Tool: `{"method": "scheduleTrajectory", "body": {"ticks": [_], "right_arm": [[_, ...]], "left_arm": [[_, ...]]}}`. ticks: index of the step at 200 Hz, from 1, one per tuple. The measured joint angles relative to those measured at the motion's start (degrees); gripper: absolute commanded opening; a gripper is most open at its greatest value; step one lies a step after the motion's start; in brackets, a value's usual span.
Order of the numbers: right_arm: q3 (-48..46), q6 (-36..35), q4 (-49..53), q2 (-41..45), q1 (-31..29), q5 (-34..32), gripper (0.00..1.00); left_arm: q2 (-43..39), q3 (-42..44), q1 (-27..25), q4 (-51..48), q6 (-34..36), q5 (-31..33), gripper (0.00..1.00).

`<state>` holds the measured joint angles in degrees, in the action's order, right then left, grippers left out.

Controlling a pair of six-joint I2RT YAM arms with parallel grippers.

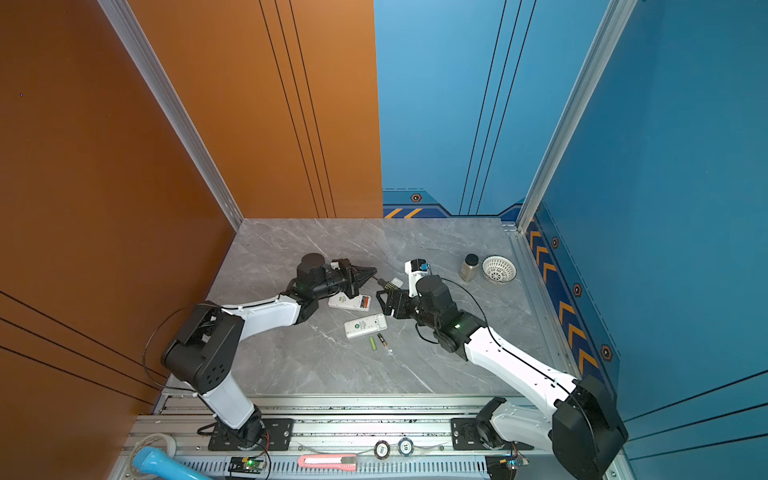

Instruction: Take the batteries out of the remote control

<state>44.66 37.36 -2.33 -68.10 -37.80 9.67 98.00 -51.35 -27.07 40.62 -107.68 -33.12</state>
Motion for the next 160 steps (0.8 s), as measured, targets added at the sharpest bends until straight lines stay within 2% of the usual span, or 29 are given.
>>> {"method": "scheduleTrajectory", "body": {"ticks": [49,112,142,160], "right_arm": [[1.2,0.0,-0.8,-1.9,1.0,1.1,0.79],[3.1,0.0,-1.8,-4.6,1.9,2.5,0.7],[3.3,0.1,-1.8,-5.4,2.6,3.5,0.56],[3.8,0.2,-1.9,-6.0,3.0,4.5,0.45]], "left_arm": [[0.0,0.8,-0.1,0.8,0.0,0.0,0.0],[0.1,0.8,-0.3,1.7,-0.4,0.1,0.0],[0.4,0.8,-0.2,1.6,-0.5,0.2,0.0],[0.7,0.8,0.0,1.7,-0.8,0.3,0.0]]}}
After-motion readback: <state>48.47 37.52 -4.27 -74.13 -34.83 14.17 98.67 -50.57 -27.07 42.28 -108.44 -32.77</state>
